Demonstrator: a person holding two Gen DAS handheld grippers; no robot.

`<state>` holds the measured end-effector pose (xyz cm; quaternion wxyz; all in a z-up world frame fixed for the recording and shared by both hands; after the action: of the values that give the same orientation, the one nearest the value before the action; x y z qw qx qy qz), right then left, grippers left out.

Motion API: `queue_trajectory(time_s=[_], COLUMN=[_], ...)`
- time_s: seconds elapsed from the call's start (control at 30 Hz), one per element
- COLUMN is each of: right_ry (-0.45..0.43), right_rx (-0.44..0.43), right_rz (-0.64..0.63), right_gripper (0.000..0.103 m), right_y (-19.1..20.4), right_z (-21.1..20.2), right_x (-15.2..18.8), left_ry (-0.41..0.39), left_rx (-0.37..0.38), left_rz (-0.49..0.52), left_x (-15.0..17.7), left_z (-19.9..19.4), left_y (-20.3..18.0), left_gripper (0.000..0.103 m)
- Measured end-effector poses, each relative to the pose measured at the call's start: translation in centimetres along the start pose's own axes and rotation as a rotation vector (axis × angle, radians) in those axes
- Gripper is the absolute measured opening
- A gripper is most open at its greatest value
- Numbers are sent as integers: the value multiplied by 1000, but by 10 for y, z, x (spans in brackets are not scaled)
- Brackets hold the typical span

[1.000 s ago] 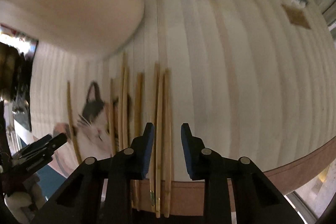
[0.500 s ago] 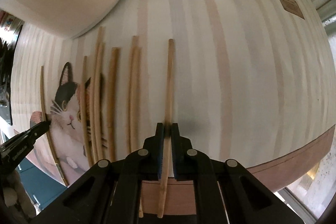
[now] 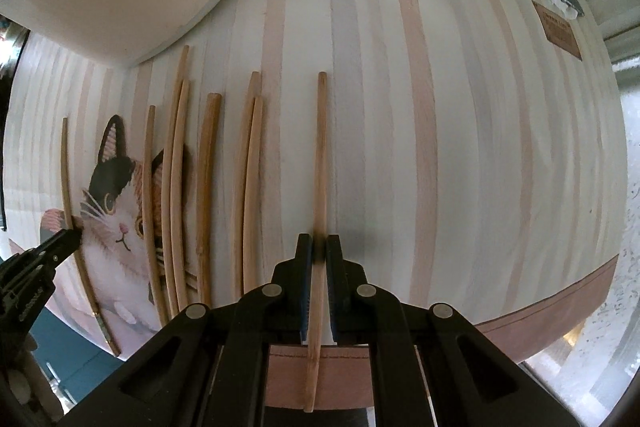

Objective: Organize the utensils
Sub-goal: 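Grasp a chopstick with the left tool while the right tool grasps another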

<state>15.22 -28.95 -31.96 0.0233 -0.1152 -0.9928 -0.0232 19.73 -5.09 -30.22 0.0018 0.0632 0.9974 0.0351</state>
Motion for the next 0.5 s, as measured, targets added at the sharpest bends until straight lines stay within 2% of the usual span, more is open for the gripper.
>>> queue_trajectory(time_s=[0.3, 0.4, 0.5], right_ry=[-2, -6, -37], right_rx=[36, 25, -12], right_rz=[-27, -17, 25], right_gripper=[8, 8, 7], right_y=[23, 29, 15], right_z=[3, 6, 0], right_x=[-9, -14, -13], left_ry=[-6, -17, -32], left_rx=[-10, -4, -17], left_rz=[15, -7, -38], left_x=[-8, -12, -12], left_z=[-1, -2, -5], left_y=[-1, -2, 9], left_gripper=[7, 5, 5])
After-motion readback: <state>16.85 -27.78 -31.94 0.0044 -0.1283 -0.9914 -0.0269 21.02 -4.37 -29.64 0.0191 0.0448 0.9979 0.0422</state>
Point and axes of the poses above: each gripper's, at about its wrist camera, not at the fingertips, and z roughly the way its jaws point, y to its left, x to its underside, the point moved 1 cm from there along z, roughly the way its jaws point, and after that the axes turned 5 degrees about -x, right-handed, at the moved point
